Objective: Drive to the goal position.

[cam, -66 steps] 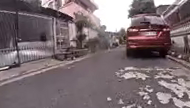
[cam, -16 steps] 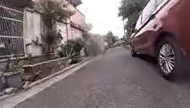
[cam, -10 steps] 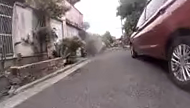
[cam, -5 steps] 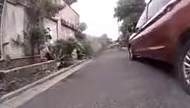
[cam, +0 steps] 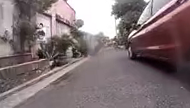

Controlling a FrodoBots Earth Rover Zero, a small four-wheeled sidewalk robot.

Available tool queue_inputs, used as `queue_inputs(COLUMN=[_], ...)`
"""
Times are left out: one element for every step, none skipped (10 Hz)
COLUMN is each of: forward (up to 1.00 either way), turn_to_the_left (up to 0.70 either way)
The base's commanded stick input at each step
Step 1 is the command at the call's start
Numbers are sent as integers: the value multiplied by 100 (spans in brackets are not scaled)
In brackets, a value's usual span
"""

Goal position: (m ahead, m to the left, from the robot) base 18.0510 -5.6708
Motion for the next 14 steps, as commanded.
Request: queue_inputs(forward=[70,70,70,70,70,70,70,70,70,70,70,70,70,70], turn_to_the_left=[-14,-14,-14,-14,-14,-14,-14,-14,-14,-14,-14,-14,-14,-14])
